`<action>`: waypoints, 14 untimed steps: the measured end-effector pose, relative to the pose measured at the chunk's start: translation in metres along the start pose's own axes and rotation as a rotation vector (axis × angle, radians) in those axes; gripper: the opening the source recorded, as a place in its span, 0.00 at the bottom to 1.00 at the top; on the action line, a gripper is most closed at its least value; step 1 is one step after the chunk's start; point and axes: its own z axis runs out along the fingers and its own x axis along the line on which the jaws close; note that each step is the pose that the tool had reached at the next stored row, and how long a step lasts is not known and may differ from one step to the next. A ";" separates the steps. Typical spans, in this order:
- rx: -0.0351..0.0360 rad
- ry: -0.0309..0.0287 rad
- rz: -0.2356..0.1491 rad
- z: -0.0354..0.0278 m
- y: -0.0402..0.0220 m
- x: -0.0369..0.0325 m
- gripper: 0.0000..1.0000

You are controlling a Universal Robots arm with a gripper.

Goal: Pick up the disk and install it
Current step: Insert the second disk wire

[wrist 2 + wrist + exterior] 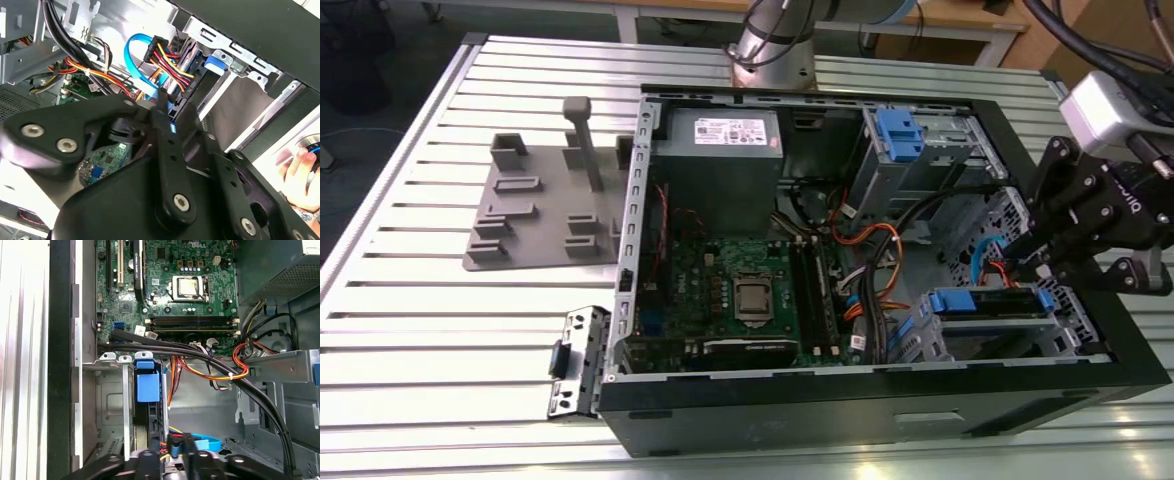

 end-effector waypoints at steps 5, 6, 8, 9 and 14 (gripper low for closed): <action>0.0000 -0.0001 0.000 0.0005 -0.0001 0.0000 0.16; 0.0000 0.0000 0.000 0.0006 -0.0001 0.0001 0.16; 0.0001 0.0000 0.000 0.0008 -0.0001 0.0001 0.16; 0.0000 0.0000 0.000 0.0009 -0.0001 0.0001 0.16; 0.0001 -0.0002 0.000 0.0025 0.0019 0.0027 0.16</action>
